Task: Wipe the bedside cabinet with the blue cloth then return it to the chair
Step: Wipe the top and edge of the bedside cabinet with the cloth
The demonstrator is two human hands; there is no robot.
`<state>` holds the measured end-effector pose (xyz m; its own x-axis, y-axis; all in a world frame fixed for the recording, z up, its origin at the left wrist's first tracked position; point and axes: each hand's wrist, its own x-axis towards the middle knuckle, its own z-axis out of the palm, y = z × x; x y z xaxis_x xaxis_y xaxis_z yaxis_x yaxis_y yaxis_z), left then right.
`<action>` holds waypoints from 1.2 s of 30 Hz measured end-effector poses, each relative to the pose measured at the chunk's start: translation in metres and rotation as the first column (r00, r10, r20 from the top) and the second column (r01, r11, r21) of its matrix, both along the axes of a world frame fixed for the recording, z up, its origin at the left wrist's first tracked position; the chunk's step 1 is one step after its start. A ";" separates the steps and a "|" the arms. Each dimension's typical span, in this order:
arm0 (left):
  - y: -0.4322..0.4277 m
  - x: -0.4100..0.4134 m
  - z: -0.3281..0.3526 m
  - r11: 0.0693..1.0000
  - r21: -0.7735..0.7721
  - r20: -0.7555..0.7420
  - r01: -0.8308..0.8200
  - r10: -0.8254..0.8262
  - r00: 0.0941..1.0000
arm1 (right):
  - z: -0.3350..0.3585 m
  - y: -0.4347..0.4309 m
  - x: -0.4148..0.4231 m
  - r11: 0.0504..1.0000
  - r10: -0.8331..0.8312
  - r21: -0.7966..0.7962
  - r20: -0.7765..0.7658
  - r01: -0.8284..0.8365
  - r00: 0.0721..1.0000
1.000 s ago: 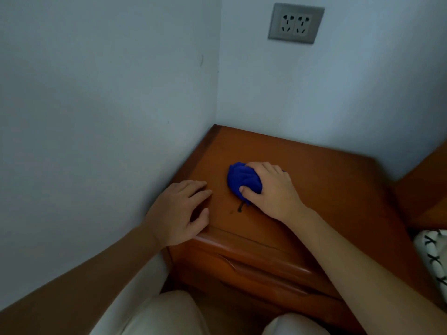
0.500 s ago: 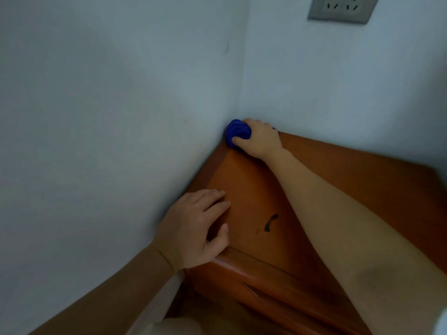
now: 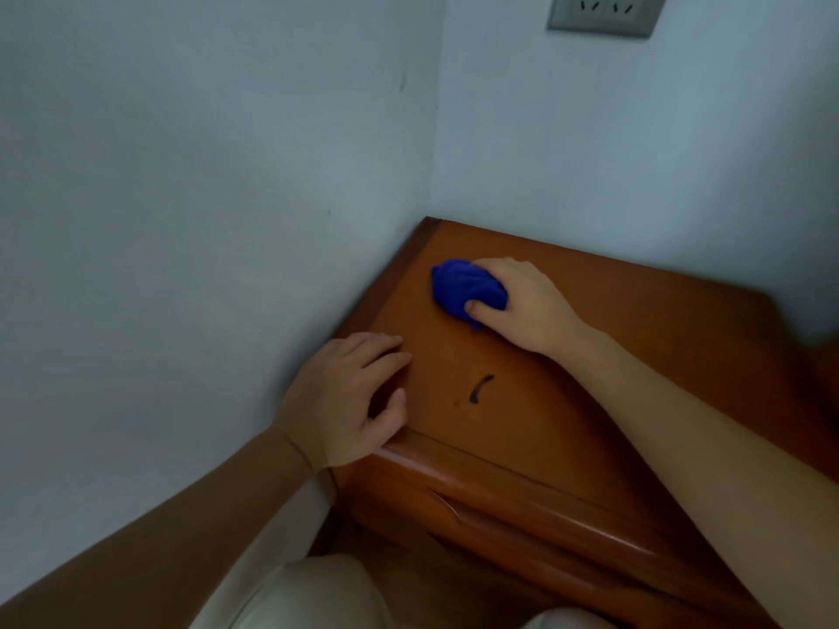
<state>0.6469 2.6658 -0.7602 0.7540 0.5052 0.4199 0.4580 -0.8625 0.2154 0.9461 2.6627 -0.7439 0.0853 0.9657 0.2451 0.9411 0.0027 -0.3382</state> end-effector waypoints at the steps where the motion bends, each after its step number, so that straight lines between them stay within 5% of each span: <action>1: -0.001 0.000 0.000 1.000 0.001 0.005 0.002 -0.002 1.000 | 0.000 0.002 0.014 0.999 -0.053 0.001 -0.002 0.053 0.999; 6: 0.001 0.001 0.000 1.000 0.014 0.007 0.002 -0.002 1.000 | 0.003 0.038 0.051 0.960 -0.280 0.015 -0.009 0.280 0.960; 11: 0.001 0.001 0.000 1.000 -0.002 -0.013 0.002 -0.002 1.000 | 0.006 0.079 0.023 0.956 -0.292 -0.003 0.031 0.292 0.956; 23: 0.000 0.000 0.002 1.000 0.002 -0.043 0.006 -0.006 0.999 | 0.003 -0.025 -0.024 0.977 0.212 -0.030 -0.006 -0.212 0.977; 32: 0.004 0.001 -0.003 1.000 0.005 -0.008 0.013 -0.013 1.000 | 0.011 0.015 0.074 0.979 -0.204 -0.035 -0.094 0.201 0.974; 36: 0.004 0.001 -0.003 1.000 0.026 0.002 0.017 -0.017 1.000 | 0.013 0.060 0.074 0.968 -0.248 -0.064 -0.075 0.243 0.966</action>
<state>0.6476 2.6696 -0.7634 0.7612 0.4811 0.4349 0.4427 -0.8755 0.1938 1.0205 2.7229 -0.7307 0.3390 0.9242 0.1759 0.8798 -0.2452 -0.4073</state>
